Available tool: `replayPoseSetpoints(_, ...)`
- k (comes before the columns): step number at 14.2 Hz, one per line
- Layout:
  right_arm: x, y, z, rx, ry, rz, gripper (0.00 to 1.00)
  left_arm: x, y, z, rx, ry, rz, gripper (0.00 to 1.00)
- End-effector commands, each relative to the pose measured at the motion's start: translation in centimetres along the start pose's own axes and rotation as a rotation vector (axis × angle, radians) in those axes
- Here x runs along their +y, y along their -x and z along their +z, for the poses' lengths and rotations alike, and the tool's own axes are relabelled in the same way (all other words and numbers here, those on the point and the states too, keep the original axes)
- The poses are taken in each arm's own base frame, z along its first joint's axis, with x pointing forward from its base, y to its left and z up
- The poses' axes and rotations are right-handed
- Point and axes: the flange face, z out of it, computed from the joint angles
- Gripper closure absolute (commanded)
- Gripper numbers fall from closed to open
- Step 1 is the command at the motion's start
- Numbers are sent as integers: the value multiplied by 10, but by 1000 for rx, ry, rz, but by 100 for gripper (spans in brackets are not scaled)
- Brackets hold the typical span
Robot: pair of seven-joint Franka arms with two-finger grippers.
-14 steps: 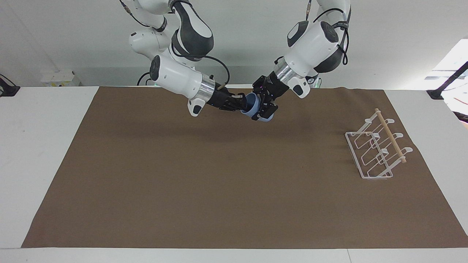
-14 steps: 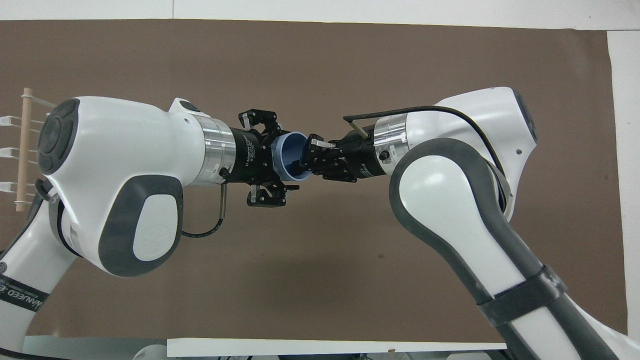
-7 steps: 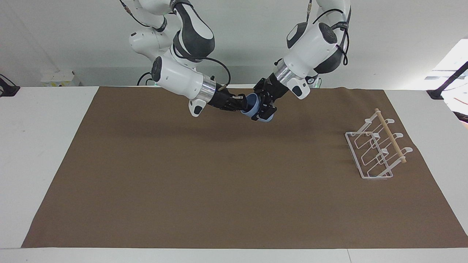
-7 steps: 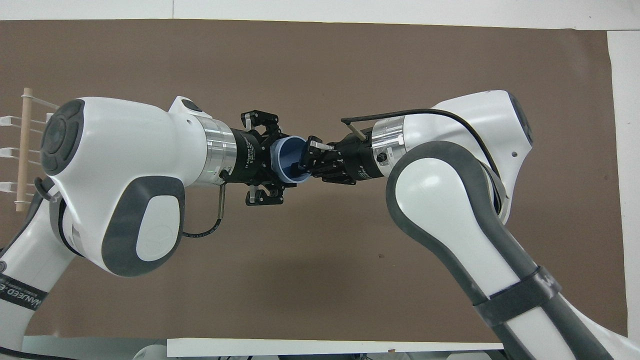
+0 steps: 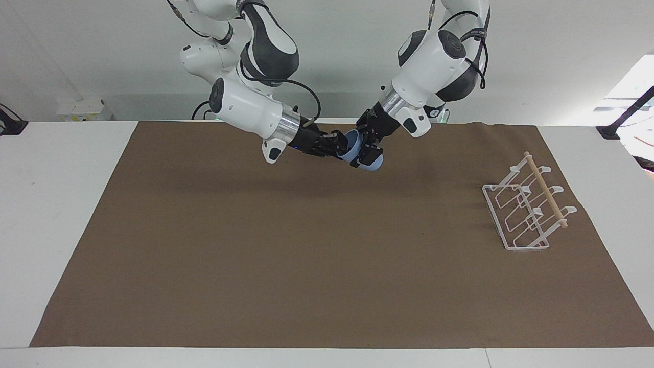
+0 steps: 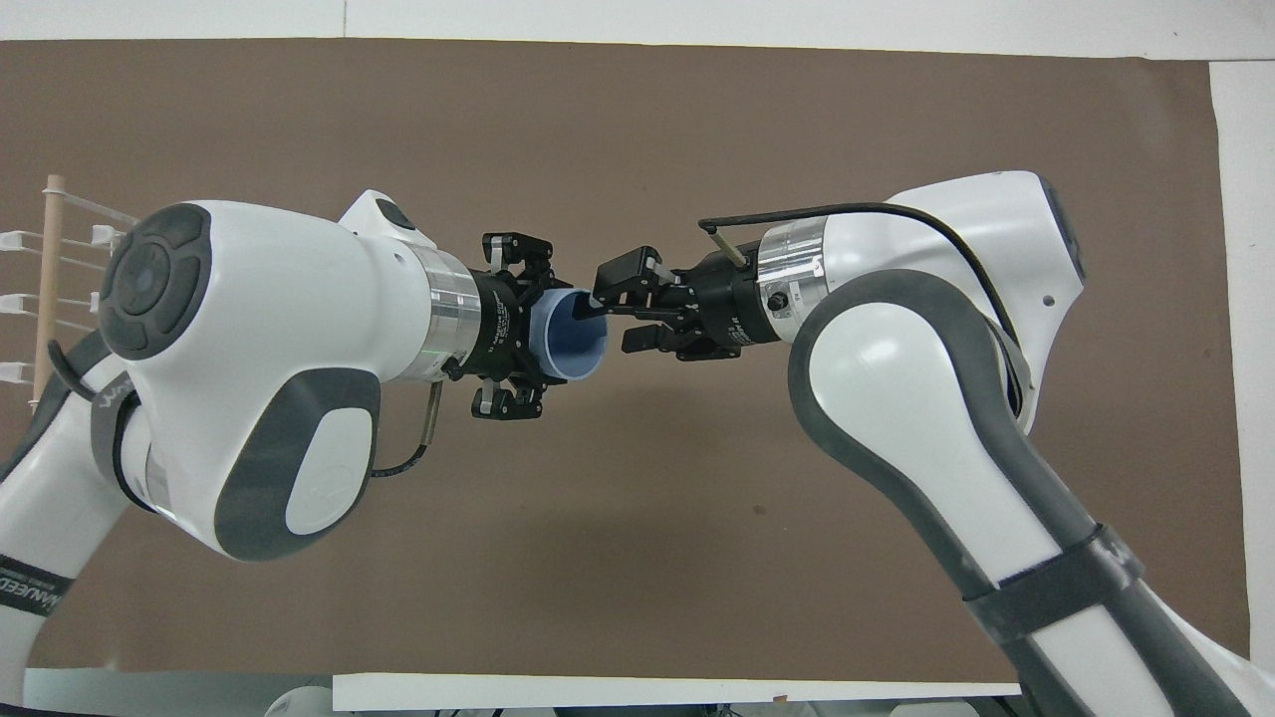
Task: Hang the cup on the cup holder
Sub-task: 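Carry the cup with the left gripper while the right gripper withdraws, then lower the cup onto a rack peg with the left gripper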
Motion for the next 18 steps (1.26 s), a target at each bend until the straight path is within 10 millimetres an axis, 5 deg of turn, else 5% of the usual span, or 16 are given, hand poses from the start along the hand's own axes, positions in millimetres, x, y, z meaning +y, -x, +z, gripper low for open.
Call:
replayPoseSetpoints(1, 23, -21, -65, 94, 89, -14, 1, -12, -17, -6, 145, -84, 59, 100)
replayPoseSetpoints(5, 71, -34, -147, 182, 421, -82, 1, -15, -73, 12, 446, -164, 106, 100)
replayPoseSetpoints(9, 107, -31, -216, 171, 739, -151, 1, 1, -133, 75, 923, -344, 210, 100)
replayPoseSetpoints(13, 90, -19, -286, 176, 874, -148, 1, 13, -191, 124, 1392, -493, 245, 100)
replayPoseSetpoints(16, 80, -15, -330, 150, 948, -170, 1, 40, -223, 117, 1632, -346, 155, 100)
replayPoseSetpoints(18, 84, -8, -344, 129, 948, -192, 1, 40, -230, 113, 1717, -290, 132, 100)
